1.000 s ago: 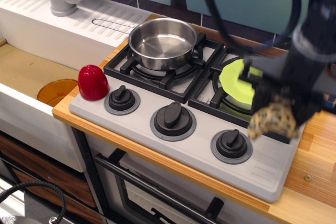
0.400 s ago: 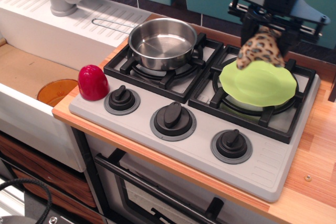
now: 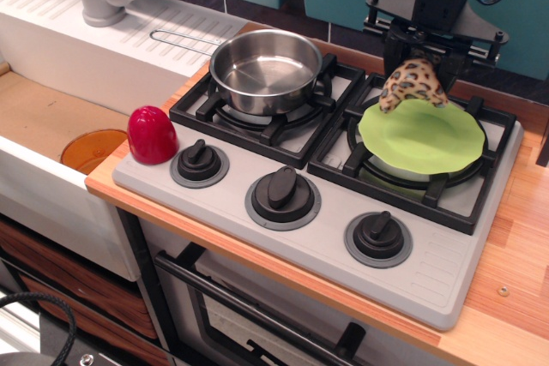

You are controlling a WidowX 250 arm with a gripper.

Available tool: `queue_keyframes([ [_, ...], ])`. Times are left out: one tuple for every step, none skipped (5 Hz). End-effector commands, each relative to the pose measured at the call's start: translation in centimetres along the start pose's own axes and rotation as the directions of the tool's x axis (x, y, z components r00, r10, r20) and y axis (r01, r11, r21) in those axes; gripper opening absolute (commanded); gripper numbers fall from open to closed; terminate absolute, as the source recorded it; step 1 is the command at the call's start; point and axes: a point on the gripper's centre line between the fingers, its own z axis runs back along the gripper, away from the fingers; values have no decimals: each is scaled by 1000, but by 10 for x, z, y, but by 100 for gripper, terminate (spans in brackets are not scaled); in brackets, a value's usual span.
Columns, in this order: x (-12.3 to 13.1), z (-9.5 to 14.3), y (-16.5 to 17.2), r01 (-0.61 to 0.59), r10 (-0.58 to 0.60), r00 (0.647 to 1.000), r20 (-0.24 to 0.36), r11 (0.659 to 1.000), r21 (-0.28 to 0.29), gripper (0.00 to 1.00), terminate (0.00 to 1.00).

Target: Put stuffedcheeta on plate and sweetpotato in pot or pan on stove

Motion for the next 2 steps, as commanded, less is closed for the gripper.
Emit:
queue_keyframes([
  [0, 16, -20, -51, 51, 998, 34, 998, 19, 100, 0],
  [-9, 27, -26, -61, 60, 998, 25, 998, 19, 100, 0],
])
